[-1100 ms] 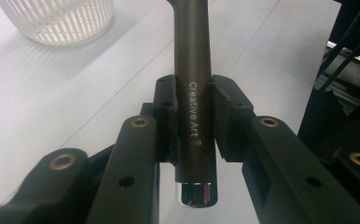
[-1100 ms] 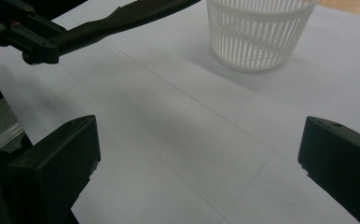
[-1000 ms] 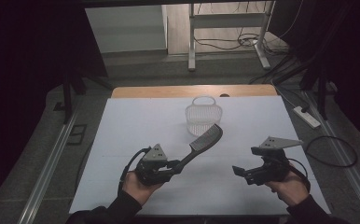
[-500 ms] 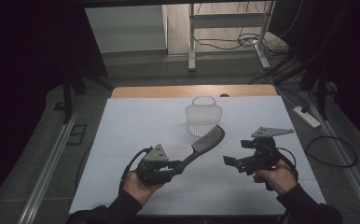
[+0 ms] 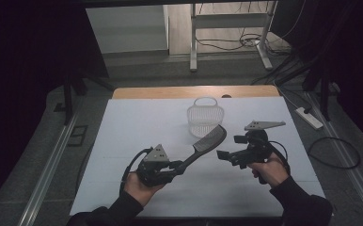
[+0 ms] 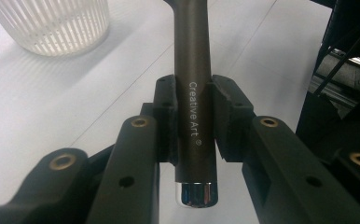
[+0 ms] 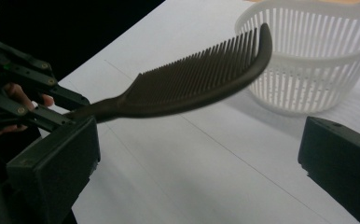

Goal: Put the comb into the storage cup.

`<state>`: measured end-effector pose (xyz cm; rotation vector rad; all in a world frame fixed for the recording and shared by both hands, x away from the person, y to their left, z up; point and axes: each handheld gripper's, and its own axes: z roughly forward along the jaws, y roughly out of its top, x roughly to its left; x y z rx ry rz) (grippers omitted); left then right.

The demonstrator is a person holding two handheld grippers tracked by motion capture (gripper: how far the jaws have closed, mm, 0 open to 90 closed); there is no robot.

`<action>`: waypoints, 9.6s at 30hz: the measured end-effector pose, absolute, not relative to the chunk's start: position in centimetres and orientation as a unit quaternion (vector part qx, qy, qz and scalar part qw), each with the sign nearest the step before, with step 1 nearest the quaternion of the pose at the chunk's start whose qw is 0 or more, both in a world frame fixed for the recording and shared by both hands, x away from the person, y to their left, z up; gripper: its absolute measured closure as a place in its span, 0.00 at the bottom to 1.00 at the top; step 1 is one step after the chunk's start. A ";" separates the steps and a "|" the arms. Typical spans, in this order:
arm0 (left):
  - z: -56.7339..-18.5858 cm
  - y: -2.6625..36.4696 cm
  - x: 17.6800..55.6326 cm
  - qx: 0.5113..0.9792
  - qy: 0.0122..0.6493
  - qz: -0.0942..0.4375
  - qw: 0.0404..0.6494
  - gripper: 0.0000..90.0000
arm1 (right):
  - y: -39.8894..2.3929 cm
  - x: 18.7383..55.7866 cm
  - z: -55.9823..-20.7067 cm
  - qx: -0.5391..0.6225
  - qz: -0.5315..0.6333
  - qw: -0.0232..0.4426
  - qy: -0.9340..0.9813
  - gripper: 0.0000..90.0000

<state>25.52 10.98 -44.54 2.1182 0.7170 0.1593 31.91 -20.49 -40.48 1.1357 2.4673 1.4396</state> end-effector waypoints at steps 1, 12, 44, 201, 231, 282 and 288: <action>-44.5 11.0 25.5 0.850 0.288 0.065 0.435 0.80 | -20.4 32.0 -40.4 0.373 0.466 0.031 0.801 0.00; -44.4 11.1 25.5 0.848 0.287 0.070 0.441 0.80 | -18.7 33.1 -40.3 0.386 0.447 0.012 0.807 0.00; -44.3 11.0 25.3 0.845 0.285 0.085 0.444 0.80 | -17.8 34.7 -40.5 0.409 0.469 -0.078 0.779 0.55; -45.9 24.8 19.6 0.796 0.428 0.127 0.408 0.00 | -22.2 38.5 -36.3 0.455 0.547 -0.011 0.703 0.92; -45.9 24.9 19.5 0.804 0.435 0.127 0.386 0.00 | -21.7 40.8 -35.4 0.471 0.544 0.010 0.694 0.92; -46.1 24.8 19.8 0.808 0.442 0.116 0.371 0.00 | -20.4 45.1 -36.5 0.495 0.524 0.054 0.691 0.92; -46.1 24.9 19.8 0.808 0.443 0.115 0.371 0.00 | -19.9 45.4 -37.1 0.495 0.516 0.058 0.697 0.92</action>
